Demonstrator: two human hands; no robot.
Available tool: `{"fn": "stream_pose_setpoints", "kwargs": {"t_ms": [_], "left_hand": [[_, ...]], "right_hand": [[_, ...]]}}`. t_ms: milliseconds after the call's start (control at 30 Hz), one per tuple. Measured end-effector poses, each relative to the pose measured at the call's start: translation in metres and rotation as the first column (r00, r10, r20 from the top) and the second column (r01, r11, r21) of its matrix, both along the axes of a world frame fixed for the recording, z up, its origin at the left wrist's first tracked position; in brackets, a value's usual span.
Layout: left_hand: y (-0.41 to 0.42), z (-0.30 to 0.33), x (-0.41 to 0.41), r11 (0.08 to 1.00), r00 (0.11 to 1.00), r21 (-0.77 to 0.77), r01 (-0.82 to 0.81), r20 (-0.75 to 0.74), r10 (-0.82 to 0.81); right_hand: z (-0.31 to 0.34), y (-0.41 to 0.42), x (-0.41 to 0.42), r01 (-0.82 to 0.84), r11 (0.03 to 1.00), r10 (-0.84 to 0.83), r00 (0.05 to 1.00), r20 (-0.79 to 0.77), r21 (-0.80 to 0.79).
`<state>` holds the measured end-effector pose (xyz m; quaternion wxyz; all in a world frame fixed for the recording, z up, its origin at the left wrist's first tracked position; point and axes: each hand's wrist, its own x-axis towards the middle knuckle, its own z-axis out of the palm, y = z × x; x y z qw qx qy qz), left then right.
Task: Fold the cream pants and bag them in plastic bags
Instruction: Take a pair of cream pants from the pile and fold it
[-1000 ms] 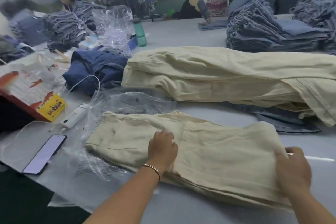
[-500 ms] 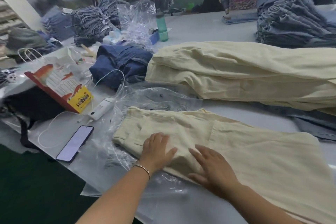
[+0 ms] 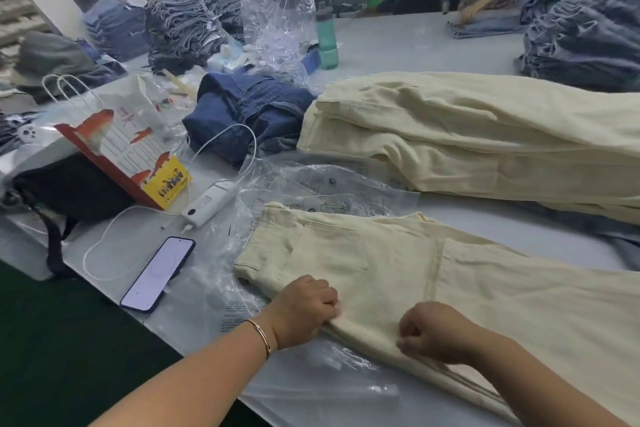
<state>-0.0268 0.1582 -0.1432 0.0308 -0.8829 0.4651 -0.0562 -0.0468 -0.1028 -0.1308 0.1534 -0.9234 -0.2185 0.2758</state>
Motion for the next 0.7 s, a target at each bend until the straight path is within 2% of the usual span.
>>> {"fn": "stream_pose_setpoints", "kwargs": {"t_ms": [100, 167, 200, 233, 300, 333, 400, 500, 600, 700], "left_hand": [[0.009, 0.004, 0.002, 0.973, 0.988, -0.193, -0.125, -0.111, 0.105], [0.015, 0.01, 0.01, 0.91, 0.954, -0.289, -0.298, -0.105, 0.279], [0.019, 0.013, 0.016, 0.853, 0.903, -0.296, -0.429, -0.111, 0.415], [0.025, 0.016, 0.024, 0.772, 0.809, -0.25, -0.585, -0.121, 0.575], [0.041, 0.018, 0.041, 0.527, 0.526, -0.027, -0.849, -0.13, 0.841], [0.049, 0.017, 0.046, 0.397, 0.382, 0.078, -0.915, -0.156, 0.911], [0.064, 0.012, 0.053, 0.219, 0.171, 0.168, -0.961, -0.263, 0.95], [0.08, 0.0, 0.056, 0.071, 0.008, 0.128, -0.989, -0.436, 0.9], [0.091, -0.002, 0.062, 0.015, -0.054, 0.117, -0.993, -0.565, 0.823], [0.099, 0.002, 0.071, 0.064, -0.071, 0.2, -0.978, -0.603, 0.794]], "right_hand": [[-0.013, 0.018, 0.001, 0.026, 0.993, -0.017, 0.996, 0.082, -0.113], [-0.018, 0.028, 0.002, 0.058, 0.986, -0.038, 0.991, 0.128, -0.156], [-0.021, 0.033, 0.004, 0.079, 0.981, -0.053, 0.988, 0.145, -0.177], [-0.022, 0.037, 0.005, 0.093, 0.976, -0.063, 0.986, 0.156, -0.195], [-0.022, 0.043, 0.01, 0.115, 0.97, -0.086, 0.986, 0.142, -0.214], [-0.022, 0.043, 0.014, 0.125, 0.967, -0.099, 0.987, 0.126, -0.22], [-0.02, 0.042, 0.021, 0.141, 0.963, -0.123, 0.988, 0.092, -0.229], [-0.022, 0.042, 0.028, 0.171, 0.961, -0.156, 0.984, 0.086, -0.218], [-0.023, 0.044, 0.032, 0.195, 0.951, -0.18, 0.98, 0.083, -0.24], [-0.022, 0.046, 0.036, 0.222, 0.942, -0.207, 0.975, 0.086, -0.252]]}}
